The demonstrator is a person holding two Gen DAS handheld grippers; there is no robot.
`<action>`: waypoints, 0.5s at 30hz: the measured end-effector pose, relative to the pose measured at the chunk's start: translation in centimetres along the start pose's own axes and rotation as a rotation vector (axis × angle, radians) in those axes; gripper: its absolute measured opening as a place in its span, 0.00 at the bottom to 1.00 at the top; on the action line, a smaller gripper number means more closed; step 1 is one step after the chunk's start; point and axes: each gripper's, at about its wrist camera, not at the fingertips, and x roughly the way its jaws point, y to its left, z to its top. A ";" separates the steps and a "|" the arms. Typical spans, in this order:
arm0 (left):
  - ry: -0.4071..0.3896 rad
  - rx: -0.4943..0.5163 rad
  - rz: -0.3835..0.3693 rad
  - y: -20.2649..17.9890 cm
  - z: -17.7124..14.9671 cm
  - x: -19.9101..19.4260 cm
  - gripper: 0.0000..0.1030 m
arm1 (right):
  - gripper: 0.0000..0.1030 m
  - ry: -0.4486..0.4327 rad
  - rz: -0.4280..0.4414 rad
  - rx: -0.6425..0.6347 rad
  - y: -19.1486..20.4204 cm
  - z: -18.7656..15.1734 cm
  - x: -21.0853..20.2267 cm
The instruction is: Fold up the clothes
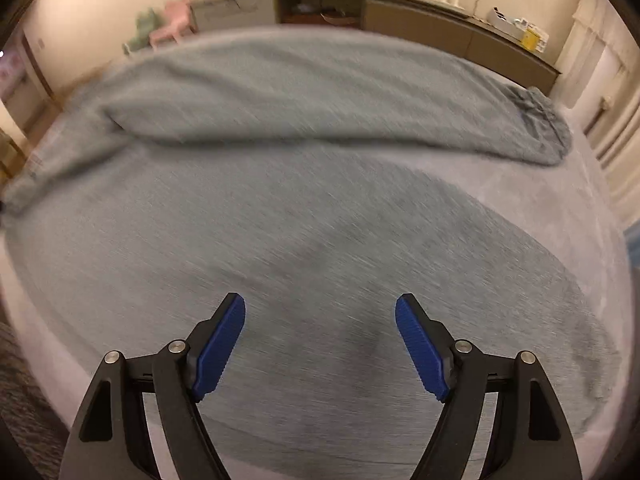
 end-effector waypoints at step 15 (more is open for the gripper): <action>0.182 0.521 -0.599 -18.5 -10.2 -2.1 0.37 | 0.76 -0.063 -0.015 -0.028 12.7 18.5 8.0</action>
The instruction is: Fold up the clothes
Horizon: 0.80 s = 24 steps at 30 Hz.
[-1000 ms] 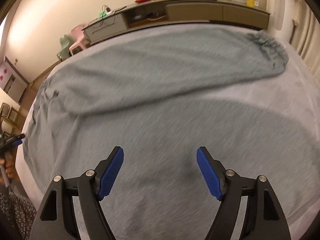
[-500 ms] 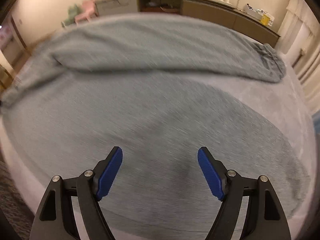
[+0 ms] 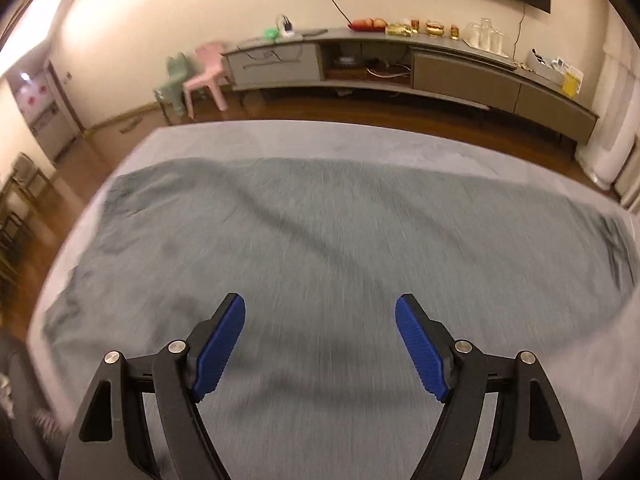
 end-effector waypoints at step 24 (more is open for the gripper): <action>0.056 0.023 -0.079 -0.5 -0.8 -3.3 0.44 | 0.78 0.079 -0.186 0.041 -11.3 -1.3 6.1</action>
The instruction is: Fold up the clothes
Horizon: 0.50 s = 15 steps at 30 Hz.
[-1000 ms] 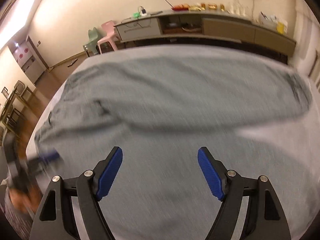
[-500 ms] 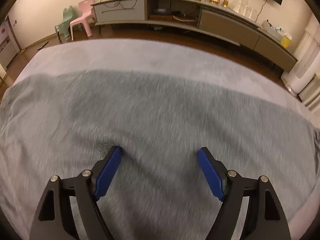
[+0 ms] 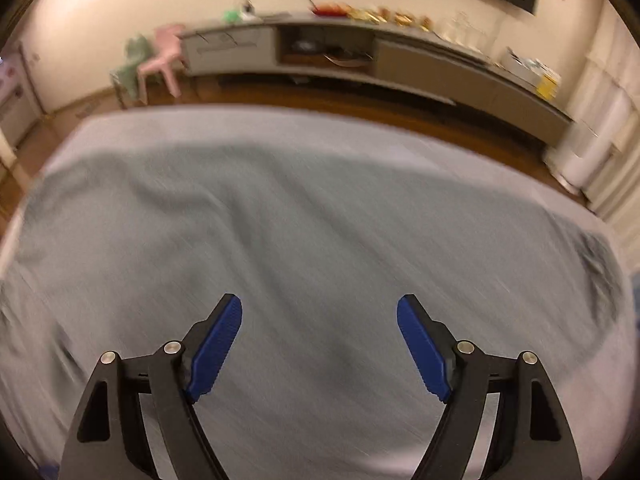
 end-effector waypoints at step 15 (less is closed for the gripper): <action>-0.027 -0.058 -0.019 -0.4 1.5 -2.2 0.51 | 0.80 -0.048 -0.128 0.009 -7.1 3.7 4.2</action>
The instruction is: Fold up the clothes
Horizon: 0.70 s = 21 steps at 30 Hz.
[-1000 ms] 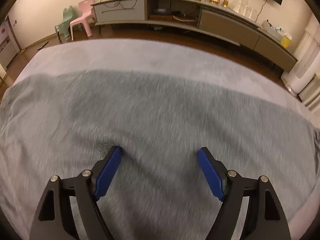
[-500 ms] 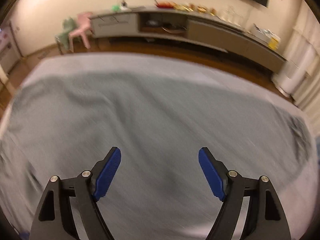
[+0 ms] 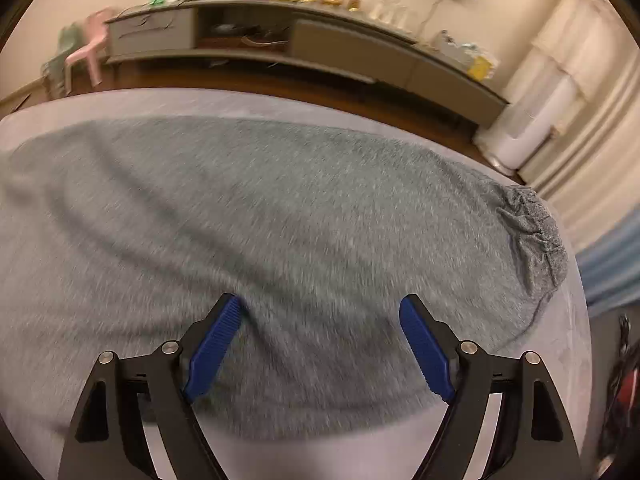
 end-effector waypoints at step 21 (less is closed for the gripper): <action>0.030 -0.371 0.722 21.2 3.2 -3.1 0.43 | 0.59 0.160 -0.038 0.312 -18.6 -20.5 -5.5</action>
